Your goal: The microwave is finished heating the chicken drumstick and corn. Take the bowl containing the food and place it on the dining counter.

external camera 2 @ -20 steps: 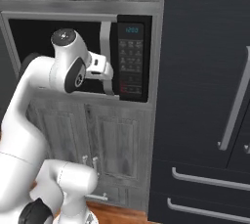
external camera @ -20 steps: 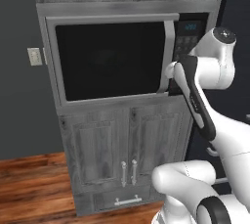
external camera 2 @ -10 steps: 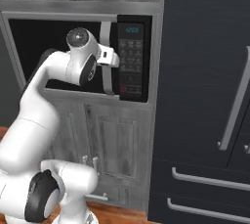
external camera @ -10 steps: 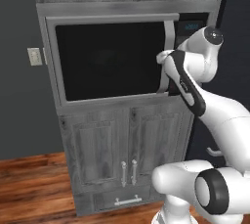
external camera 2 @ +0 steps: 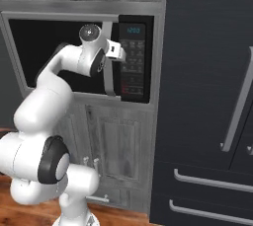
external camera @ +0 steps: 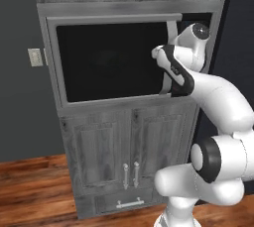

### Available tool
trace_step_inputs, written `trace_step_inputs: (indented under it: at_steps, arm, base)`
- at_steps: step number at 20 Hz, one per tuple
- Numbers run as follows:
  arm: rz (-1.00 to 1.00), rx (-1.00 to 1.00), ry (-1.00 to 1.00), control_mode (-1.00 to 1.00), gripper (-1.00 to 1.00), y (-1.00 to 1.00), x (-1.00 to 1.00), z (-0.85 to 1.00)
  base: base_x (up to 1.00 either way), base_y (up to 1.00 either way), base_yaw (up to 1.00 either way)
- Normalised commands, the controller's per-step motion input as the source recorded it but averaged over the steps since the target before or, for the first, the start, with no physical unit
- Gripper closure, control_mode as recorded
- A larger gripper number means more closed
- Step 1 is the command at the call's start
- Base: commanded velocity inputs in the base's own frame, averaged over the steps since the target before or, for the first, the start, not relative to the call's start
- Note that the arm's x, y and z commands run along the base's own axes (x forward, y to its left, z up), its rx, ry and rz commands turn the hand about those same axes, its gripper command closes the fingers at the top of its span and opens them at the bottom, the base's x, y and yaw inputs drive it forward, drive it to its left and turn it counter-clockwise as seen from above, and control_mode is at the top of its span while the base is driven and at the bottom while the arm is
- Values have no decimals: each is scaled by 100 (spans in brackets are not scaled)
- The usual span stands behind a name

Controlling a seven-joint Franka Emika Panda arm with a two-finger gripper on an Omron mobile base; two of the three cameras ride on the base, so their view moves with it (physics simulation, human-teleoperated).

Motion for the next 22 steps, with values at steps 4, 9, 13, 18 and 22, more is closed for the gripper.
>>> trace_step_inputs:
  at_steps: [4, 9, 13, 18, 22]
  arm:
    - [0, -1, -5, -100, -100, 0, 53, -41]
    - [0, 0, -2, -100, -100, 0, 43, -13]
    - [0, 0, -6, -100, 100, 0, 19, -11]
    - [0, 0, 0, -100, 100, 0, 0, 0]
    - [0, 0, 0, -100, 100, 0, 0, 0]
  base:
    - [0, 0, 0]
    - [0, 0, 0]
    - [0, 0, 0]
    - [0, 0, 0]
    - [0, 0, 0]
